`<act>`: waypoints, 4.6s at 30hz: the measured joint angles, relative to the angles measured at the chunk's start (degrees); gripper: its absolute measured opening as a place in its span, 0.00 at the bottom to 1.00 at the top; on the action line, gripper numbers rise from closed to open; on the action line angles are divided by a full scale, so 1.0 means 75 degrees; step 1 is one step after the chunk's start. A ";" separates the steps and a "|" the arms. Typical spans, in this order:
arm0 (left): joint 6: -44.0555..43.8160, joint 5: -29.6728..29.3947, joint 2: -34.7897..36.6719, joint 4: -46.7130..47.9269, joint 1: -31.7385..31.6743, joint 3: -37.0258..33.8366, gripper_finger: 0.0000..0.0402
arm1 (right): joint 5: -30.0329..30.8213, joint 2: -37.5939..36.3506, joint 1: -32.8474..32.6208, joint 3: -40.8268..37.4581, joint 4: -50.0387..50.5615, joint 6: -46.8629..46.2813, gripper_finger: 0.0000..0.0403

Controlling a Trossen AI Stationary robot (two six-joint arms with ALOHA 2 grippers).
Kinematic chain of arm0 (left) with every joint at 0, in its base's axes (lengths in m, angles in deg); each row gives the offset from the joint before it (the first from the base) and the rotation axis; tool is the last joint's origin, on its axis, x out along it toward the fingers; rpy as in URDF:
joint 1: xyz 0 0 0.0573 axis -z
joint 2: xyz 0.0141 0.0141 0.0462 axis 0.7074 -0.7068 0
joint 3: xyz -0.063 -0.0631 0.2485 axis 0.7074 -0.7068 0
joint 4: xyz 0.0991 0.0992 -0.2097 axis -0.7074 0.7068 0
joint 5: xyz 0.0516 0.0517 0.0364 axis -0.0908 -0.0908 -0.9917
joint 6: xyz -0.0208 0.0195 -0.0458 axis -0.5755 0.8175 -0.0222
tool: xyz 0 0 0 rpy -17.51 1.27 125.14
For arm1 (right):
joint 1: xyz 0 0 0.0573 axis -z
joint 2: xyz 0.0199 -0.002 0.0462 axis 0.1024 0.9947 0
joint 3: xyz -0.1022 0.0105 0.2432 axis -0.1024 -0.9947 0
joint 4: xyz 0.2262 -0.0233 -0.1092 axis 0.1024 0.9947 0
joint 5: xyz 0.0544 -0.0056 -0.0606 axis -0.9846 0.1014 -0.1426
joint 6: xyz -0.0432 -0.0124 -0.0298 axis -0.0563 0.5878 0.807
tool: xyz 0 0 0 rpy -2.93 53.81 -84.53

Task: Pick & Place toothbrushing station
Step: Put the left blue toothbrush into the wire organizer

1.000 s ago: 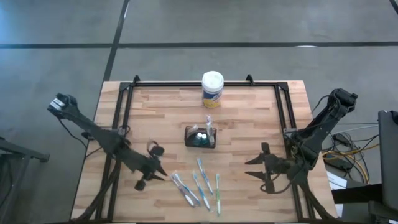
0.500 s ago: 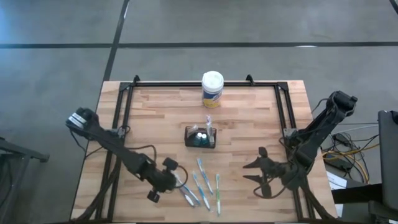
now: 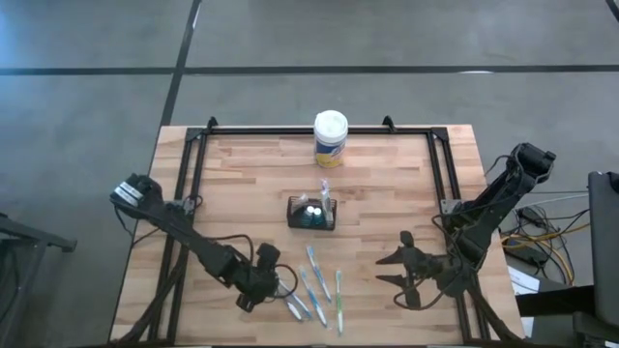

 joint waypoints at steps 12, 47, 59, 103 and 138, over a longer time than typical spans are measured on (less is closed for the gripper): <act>0.0556 0.0278 -0.0649 -0.0177 -0.0319 0.0649 0.57 | 0.0006 0.0000 0.0000 0.0000 -0.0005 0.0109 0.43; 0.1211 -0.0007 -0.1128 0.1872 -0.0749 0.1843 0.07 | 0.0697 0.0003 0.0048 0.0003 -0.0482 0.0593 0.43; 0.1073 0.0179 -0.1101 0.2430 -0.0714 0.2204 0.04 | 0.0554 0.0003 0.0256 0.0003 -0.0498 0.0606 0.43; 0.1725 -0.1214 -0.0309 0.3418 -0.0351 0.2349 0.03 | -0.0006 0.0009 0.0494 0.0006 -0.0696 0.0460 0.43; 0.7618 -0.7151 -0.0076 0.3711 0.0717 0.4073 0.02 | -1.0001 0.4343 0.5493 0.3276 -0.4300 -0.0035 0.62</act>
